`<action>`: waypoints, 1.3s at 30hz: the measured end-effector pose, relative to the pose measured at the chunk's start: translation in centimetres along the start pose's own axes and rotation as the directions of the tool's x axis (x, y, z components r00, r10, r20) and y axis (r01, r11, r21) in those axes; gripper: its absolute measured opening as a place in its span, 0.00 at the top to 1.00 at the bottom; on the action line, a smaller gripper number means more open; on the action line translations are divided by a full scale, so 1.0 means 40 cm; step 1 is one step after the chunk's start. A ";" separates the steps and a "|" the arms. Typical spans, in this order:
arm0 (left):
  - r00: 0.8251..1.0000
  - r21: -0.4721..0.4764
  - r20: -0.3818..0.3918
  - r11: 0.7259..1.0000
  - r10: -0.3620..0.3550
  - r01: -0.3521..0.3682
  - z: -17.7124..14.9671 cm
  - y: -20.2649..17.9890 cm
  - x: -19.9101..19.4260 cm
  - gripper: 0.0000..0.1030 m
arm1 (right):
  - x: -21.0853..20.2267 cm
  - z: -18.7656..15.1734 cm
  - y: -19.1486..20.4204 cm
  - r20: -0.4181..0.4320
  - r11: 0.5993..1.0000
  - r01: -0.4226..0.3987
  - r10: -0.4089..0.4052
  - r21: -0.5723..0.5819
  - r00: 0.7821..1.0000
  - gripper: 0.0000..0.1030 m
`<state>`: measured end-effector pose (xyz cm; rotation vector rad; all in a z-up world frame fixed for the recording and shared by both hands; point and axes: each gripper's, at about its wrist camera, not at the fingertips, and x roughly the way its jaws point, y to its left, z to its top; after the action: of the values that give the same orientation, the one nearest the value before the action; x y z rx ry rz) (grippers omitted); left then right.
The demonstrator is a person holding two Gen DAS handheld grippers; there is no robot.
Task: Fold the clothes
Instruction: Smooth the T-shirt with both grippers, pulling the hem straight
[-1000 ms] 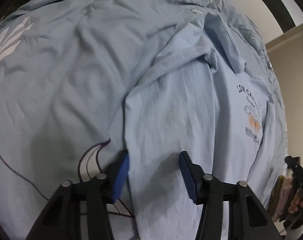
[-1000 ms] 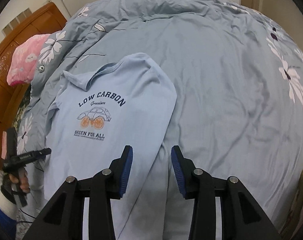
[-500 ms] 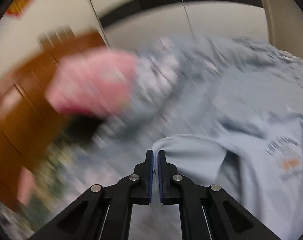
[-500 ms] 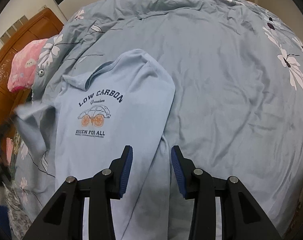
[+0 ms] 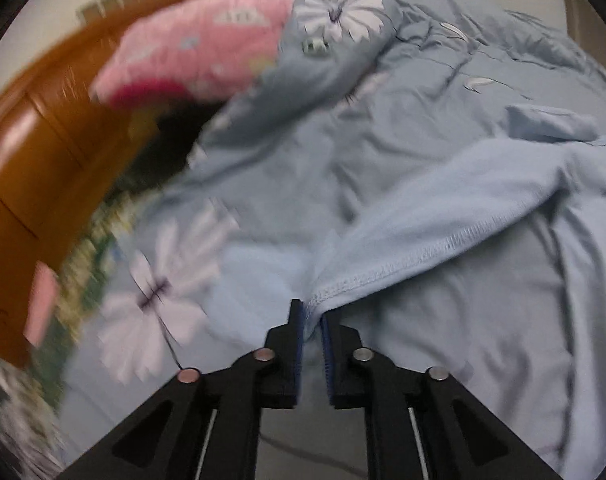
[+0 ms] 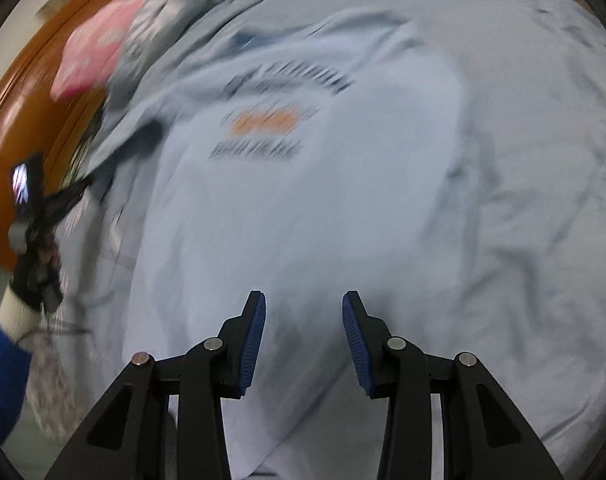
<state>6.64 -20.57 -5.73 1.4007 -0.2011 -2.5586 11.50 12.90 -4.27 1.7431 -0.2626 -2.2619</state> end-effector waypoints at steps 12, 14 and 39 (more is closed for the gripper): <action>0.971 -0.394 -0.073 0.901 -0.229 0.183 -0.234 0.038 -0.178 0.51 | 0.120 -0.070 0.164 -0.111 0.995 0.018 -0.030 -0.103 0.993 0.60; 0.967 -0.400 -0.070 0.895 -0.246 0.199 -0.238 0.036 -0.190 0.51 | 0.119 -0.072 0.163 -0.104 0.994 0.048 -0.058 -0.095 0.993 0.79; 0.918 -0.280 -0.154 0.907 -0.365 0.314 -0.176 -0.123 -0.162 0.50 | -0.362 0.221 -0.657 0.050 0.689 0.589 -0.667 0.422 0.744 0.99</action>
<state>15.36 -14.28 -5.32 1.7034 0.4262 -2.5553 3.66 42.22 3.22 2.0265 -0.1553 -3.0759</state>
